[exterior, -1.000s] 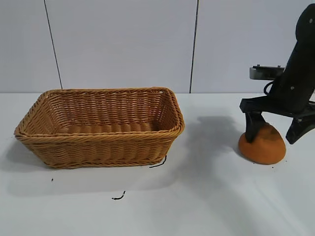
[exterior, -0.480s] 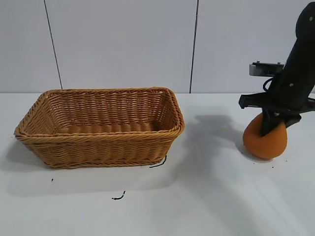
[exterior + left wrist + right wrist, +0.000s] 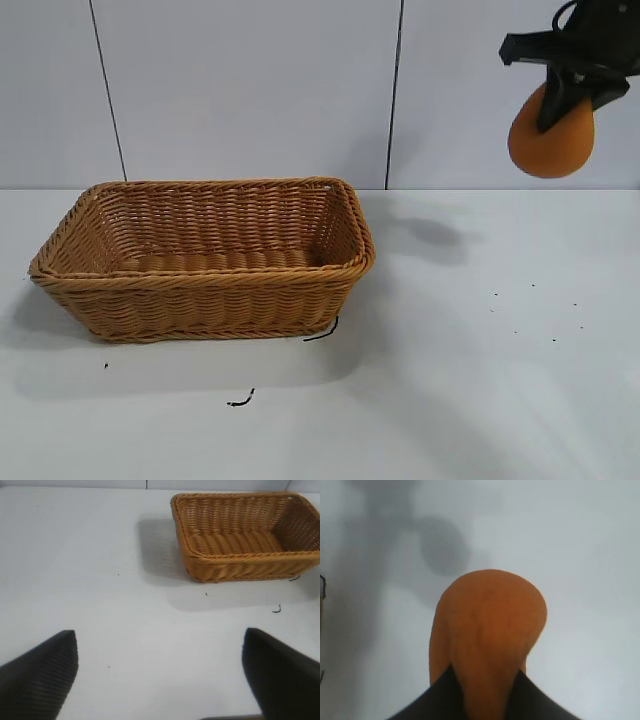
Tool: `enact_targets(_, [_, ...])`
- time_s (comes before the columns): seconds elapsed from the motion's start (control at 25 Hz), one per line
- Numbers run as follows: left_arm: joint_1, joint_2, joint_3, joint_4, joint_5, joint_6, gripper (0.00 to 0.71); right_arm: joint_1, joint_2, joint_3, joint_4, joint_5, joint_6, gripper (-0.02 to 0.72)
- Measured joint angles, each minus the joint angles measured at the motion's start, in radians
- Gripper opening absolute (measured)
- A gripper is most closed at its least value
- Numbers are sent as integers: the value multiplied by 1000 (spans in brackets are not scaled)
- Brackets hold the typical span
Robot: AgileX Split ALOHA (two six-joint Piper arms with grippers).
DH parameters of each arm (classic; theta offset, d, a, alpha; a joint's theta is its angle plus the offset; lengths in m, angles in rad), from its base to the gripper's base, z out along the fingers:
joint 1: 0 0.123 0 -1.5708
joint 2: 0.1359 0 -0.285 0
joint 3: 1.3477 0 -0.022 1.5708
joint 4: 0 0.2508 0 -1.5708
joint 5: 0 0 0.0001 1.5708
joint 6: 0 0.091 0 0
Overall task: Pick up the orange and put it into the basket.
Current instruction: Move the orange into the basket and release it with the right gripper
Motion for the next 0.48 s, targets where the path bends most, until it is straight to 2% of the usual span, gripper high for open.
enact_targets(0.24, [0, 0, 0, 0, 0, 0, 639, 191, 15, -3, 3, -64, 3, 74])
enact_targets(0.36, [0, 0, 0, 0, 0, 0, 639, 252, 35, -6, 2, -85, 3, 74])
enact_targets(0.4, [0, 0, 0, 0, 0, 0, 639, 311, 64, -6, 2, -120, 3, 74])
enact_targets(0.48, [0, 0, 0, 0, 0, 0, 639, 357, 103, -6, 3, -161, 11, 74])
